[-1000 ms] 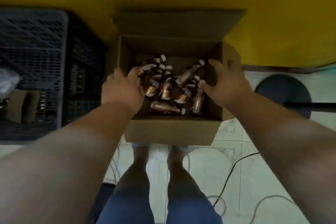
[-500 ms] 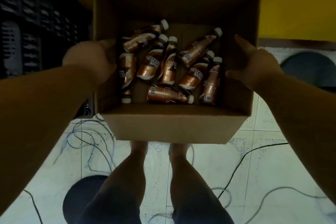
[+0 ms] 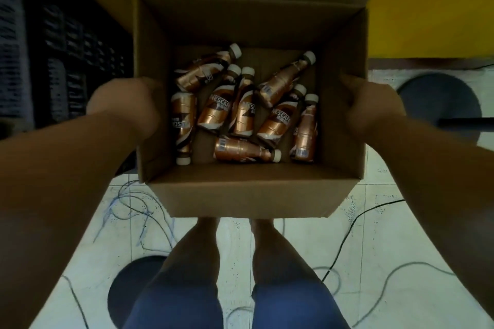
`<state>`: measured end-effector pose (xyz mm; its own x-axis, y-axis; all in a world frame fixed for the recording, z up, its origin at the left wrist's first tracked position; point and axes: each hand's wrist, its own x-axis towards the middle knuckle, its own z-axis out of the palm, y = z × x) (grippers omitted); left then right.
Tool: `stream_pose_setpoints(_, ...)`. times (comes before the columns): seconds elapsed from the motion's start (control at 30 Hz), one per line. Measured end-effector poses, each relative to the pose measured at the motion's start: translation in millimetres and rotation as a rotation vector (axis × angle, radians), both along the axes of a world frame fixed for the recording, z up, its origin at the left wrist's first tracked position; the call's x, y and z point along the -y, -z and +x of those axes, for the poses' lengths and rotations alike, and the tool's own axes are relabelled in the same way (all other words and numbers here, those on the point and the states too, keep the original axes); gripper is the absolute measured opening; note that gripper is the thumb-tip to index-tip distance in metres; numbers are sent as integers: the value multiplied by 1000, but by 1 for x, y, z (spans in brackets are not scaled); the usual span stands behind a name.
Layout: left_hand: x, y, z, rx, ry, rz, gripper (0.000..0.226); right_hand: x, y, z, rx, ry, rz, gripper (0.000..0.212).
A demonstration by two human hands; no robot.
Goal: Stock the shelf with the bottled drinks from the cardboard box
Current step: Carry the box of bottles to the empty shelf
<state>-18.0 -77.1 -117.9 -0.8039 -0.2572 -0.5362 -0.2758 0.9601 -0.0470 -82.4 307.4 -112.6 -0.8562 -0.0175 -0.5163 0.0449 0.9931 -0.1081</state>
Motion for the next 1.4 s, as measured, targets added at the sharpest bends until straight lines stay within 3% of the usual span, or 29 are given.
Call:
stream_pose_setpoints(0.13, -26, -103, 18, -43, -7, -55, 45, -18, -85, 31, -18, 10, 14, 66)
stream_pose_setpoints(0.27, -46, -201, 47, -52, -24, -56, 50, -38, -182, 65, -57, 62, 57, 62)
stream_pose_setpoints(0.5, -62, -275, 65, -139, 111, 22, 62, -60, -274, 157, -125, 358, 94, 63)
stream_pose_setpoints(0.87, -174, -338, 67, -126, 743, 88, 63, -94, -317, 369, -87, 866, 144, 59)
stream_pose_setpoints(1.23, -412, -358, 175, -179, 1262, 189, 61, -184, -340, 600, -134, 1408, 149, 60)
stream_pose_setpoints(1.4, -530, -387, 251, -189, 1501, 260, 49, -222, -358, 700, -155, 1608, 181, 61)
